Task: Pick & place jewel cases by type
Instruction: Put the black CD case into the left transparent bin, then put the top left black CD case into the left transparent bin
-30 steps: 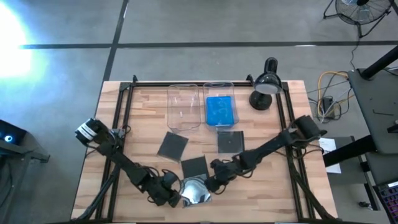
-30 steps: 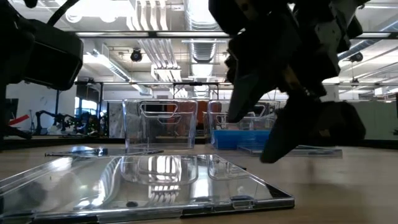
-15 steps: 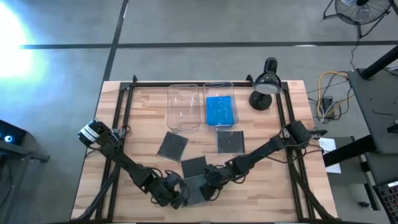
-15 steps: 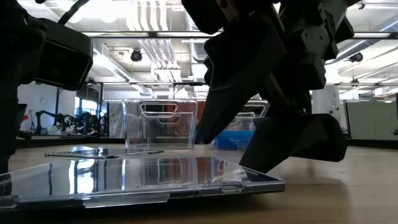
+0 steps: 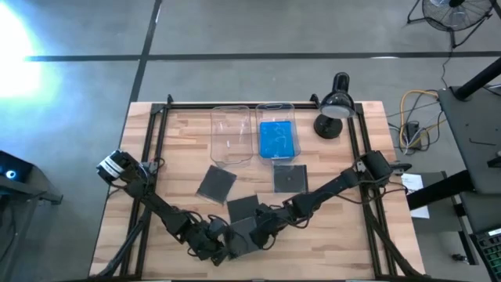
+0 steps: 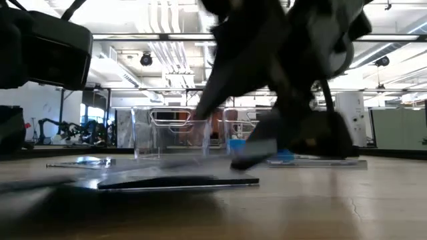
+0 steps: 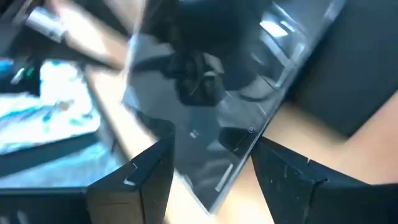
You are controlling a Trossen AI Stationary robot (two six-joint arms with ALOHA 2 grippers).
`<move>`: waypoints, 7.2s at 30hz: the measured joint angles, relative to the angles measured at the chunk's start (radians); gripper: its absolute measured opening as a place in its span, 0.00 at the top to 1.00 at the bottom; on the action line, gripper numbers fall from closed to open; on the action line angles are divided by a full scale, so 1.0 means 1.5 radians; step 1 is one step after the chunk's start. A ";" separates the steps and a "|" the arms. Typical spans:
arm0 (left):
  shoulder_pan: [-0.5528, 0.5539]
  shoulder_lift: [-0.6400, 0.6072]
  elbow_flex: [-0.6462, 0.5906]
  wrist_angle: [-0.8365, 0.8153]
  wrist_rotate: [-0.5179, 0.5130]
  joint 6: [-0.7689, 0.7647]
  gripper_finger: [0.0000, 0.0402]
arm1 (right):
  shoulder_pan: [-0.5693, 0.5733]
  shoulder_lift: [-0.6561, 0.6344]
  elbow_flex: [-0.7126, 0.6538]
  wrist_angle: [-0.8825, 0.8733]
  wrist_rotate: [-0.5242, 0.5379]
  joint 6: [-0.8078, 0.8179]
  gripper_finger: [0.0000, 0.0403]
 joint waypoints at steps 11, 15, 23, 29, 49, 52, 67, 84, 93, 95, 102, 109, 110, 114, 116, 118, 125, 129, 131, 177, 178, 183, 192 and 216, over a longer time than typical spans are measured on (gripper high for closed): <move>0.001 0.001 -0.025 0.013 -0.009 0.045 0.68 | -0.006 -0.043 -0.003 0.045 0.000 -0.020 0.50; 0.003 0.001 -0.027 0.014 -0.018 0.048 0.68 | -0.005 -0.039 0.009 0.048 0.010 -0.014 0.50; 0.004 0.001 -0.033 0.014 -0.040 0.049 0.68 | -0.009 -0.038 0.013 0.050 0.001 0.046 0.55; 0.004 0.001 -0.033 0.014 -0.043 0.049 0.68 | -0.009 -0.038 0.002 0.047 0.000 0.095 0.75; -0.196 -0.003 -0.016 0.007 -0.254 -0.110 0.68 | -0.031 -0.124 -0.011 -0.038 0.069 0.057 0.96; -0.213 -0.002 -0.015 0.004 -0.300 -0.169 0.68 | -0.057 -0.185 -0.012 -0.073 0.116 0.015 0.96; -0.194 -0.003 -0.013 0.011 -0.323 -0.217 0.68 | -0.404 -0.213 0.029 -0.115 -0.042 -0.248 0.97; -0.180 -0.048 -0.011 -0.080 -0.444 -0.295 0.68 | -0.474 0.059 0.327 -0.390 -0.136 -0.345 0.65; -0.136 -0.205 -0.011 -0.394 -0.452 -0.391 0.68 | -0.455 0.017 0.468 -0.624 -0.072 -0.507 0.50; -0.119 -0.247 -0.011 -0.460 -0.452 -0.393 0.68 | -0.439 -0.001 0.506 -0.705 -0.006 -0.540 0.49; -0.023 -0.364 -0.023 -0.672 -0.441 -0.393 0.68 | -0.308 -0.062 0.525 -0.815 0.128 -0.578 0.49; 0.142 -0.409 -0.122 -0.574 -0.269 -0.226 0.68 | -0.193 -0.061 0.426 -0.736 0.086 -0.456 0.49; 0.161 -0.414 -0.140 -0.540 -0.255 -0.198 0.68 | -0.182 -0.060 0.404 -0.703 0.070 -0.433 0.49; 0.212 -0.430 -0.202 -0.433 -0.233 -0.138 0.68 | -0.148 -0.058 0.308 -0.541 0.035 -0.329 0.49; 0.224 -0.437 -0.226 -0.416 -0.233 -0.137 0.68 | -0.142 -0.055 0.265 -0.472 0.034 -0.276 0.49; 0.228 -0.442 -0.249 -0.407 -0.226 -0.136 0.68 | -0.141 -0.055 0.227 -0.403 0.038 -0.235 0.49; 0.228 -0.438 -0.326 -0.237 -0.195 -0.079 0.68 | -0.137 -0.055 0.160 -0.316 0.035 -0.189 0.49; 0.232 -0.425 -0.364 -0.154 -0.207 -0.076 0.68 | -0.140 -0.055 0.150 -0.293 0.038 -0.196 0.49; 0.232 -0.417 -0.374 -0.140 -0.211 -0.075 0.68 | -0.139 -0.055 0.141 -0.269 0.043 -0.201 0.49; 0.131 -0.236 -0.250 -0.132 -0.126 0.003 0.68 | -0.190 0.032 0.133 -0.094 0.063 -0.159 0.49; 0.128 -0.239 -0.252 -0.133 -0.122 0.003 0.68 | -0.191 0.025 0.137 -0.087 0.060 -0.165 0.49; 0.120 -0.241 -0.260 -0.127 -0.125 0.001 0.68 | -0.191 0.019 0.155 -0.075 0.058 -0.211 0.49; 0.114 -0.241 -0.260 -0.122 -0.131 -0.015 0.68 | -0.190 0.024 0.164 -0.235 0.096 -0.192 0.49; 0.076 -0.245 -0.246 -0.106 -0.125 -0.002 0.68 | -0.192 0.095 0.155 -0.139 0.078 -0.230 0.49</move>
